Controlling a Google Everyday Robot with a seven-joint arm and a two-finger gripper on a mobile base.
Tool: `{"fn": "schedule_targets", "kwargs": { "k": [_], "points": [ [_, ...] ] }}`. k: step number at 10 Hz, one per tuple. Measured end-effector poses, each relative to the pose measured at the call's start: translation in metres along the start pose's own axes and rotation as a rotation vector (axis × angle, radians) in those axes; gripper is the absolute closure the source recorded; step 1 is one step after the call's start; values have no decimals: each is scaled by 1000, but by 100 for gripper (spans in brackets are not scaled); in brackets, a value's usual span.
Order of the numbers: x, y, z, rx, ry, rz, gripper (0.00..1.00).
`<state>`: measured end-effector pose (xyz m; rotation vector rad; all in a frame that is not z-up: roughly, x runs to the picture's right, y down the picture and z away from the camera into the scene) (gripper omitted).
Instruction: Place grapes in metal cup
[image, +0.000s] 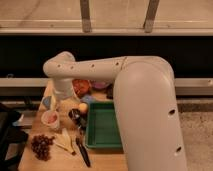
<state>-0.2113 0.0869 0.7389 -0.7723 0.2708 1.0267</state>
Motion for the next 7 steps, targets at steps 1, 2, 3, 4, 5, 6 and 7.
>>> {"fn": "schedule_targets", "kwargs": {
  "k": [1,2,3,4,5,6,7],
  "points": [
    [3,19,-1,-12,-2,-49,20],
    [2,15,-1,-5,-4,-48,20],
    [3,13,-1,-5,-3,-44,20],
    [3,15,-1,-6,-3,-47,20],
    [3,16,-1,-7,-1,-47,20],
    [6,16,-1,-4,6,-46,20],
    [12,20,1,-3,16,-44,20]
  ]
}}
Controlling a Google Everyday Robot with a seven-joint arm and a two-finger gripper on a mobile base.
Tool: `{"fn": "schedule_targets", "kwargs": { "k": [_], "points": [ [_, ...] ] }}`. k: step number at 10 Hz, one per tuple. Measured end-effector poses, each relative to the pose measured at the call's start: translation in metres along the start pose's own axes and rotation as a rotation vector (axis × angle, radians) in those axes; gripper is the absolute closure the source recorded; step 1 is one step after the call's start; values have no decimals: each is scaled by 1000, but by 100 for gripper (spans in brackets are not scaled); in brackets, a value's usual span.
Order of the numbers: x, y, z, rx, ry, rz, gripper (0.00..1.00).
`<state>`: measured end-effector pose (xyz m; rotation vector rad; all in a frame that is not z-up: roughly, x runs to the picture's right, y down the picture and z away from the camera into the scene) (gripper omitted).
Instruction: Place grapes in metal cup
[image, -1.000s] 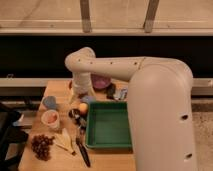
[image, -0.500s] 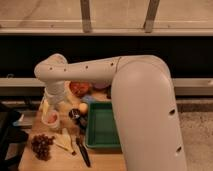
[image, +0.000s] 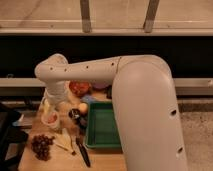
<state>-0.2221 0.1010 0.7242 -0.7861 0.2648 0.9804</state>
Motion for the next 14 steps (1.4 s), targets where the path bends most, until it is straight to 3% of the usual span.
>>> {"fn": "schedule_targets", "kwargs": {
  "k": [3,6,8,14],
  "points": [
    [25,47,19,-15,41,-16,20],
    [44,83,38,-67,69,-34,20],
    [49,112,47,-98,72,-99,20],
    [48,115,54,-101,93,-111,20]
  ]
}}
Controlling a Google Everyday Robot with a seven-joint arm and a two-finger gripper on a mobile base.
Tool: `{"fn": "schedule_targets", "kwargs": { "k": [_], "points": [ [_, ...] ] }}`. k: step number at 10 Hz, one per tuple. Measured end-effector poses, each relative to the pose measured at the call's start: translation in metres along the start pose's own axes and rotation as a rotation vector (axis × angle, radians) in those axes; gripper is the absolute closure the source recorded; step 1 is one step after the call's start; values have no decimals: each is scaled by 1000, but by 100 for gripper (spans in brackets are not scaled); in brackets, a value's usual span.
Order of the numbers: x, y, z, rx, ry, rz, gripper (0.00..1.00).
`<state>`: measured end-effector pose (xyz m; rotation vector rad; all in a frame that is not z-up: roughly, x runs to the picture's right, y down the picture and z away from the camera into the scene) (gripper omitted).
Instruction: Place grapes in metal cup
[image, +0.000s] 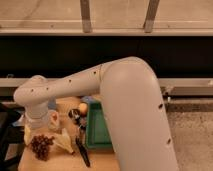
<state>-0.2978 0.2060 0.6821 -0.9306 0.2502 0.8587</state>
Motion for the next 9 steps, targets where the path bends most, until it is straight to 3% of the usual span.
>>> {"fn": "schedule_targets", "kwargs": {
  "k": [3,9],
  "points": [
    [-4,6,33,-33,39,-25,20],
    [-20,11,81,-74,100,-49,20]
  ]
}}
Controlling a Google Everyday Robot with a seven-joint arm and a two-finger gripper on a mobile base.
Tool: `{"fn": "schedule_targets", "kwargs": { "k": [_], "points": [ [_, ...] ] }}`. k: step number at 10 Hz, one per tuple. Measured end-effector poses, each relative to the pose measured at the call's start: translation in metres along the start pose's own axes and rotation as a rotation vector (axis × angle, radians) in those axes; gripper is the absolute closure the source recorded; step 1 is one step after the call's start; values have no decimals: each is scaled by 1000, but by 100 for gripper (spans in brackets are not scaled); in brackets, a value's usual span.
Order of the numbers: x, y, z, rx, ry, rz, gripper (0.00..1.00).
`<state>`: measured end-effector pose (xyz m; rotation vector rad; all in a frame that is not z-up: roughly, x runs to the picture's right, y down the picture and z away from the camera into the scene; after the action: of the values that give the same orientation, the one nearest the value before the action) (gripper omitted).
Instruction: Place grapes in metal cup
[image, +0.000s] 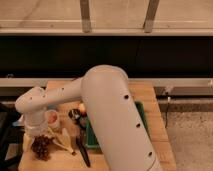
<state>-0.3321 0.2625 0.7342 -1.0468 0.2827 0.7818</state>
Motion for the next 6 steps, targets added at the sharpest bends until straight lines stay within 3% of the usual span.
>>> {"fn": "schedule_targets", "kwargs": {
  "k": [3,6],
  "points": [
    [-15,-6,13,-4,2,13,22],
    [-14,-11,14,16,-3,35,51]
  ]
}}
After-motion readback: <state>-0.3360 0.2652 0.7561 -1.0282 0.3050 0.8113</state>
